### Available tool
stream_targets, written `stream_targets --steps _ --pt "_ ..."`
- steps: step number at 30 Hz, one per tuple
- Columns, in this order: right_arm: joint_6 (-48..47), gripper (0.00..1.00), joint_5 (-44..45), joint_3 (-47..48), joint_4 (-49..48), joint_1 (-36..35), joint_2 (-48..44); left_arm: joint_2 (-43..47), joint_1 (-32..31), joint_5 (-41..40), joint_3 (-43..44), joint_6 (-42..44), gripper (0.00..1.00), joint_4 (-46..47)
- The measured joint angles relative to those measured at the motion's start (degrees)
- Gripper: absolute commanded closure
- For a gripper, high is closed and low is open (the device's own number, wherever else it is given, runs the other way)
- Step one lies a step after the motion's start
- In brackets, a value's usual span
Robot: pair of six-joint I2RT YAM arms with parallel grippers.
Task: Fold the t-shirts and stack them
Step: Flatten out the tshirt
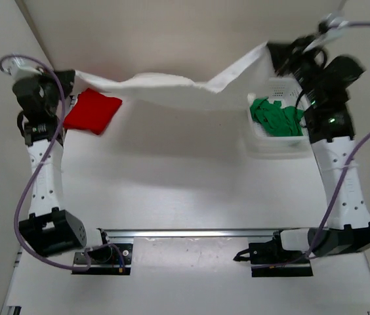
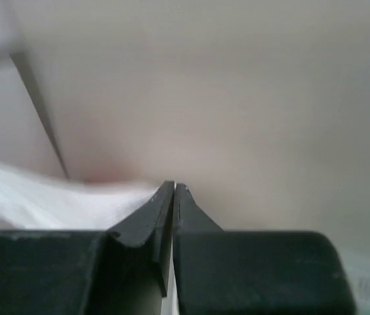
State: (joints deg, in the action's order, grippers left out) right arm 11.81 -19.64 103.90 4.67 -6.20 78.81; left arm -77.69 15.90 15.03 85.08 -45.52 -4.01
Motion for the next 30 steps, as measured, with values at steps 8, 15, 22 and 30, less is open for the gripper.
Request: stream_targets --steps 8,15,22,30 --pt "4.3 1.00 3.8 -62.7 3.6 -2.5 -16.4 19.5 -0.4 -4.3 -46.9 4.1 1.00 3.7" --pt "16.9 1.00 6.6 -81.8 13.0 -13.3 -44.3 21.4 4.8 -1.9 -66.3 3.2 1.00 4.2" --pt "32.5 1.00 12.3 -86.0 26.5 -28.9 -66.6 27.8 7.6 1.4 -65.7 6.4 1.00 -0.4" --pt "36.5 1.00 21.6 -71.6 39.1 -33.1 -62.2 29.6 6.7 1.2 -61.3 8.6 1.00 -4.0"
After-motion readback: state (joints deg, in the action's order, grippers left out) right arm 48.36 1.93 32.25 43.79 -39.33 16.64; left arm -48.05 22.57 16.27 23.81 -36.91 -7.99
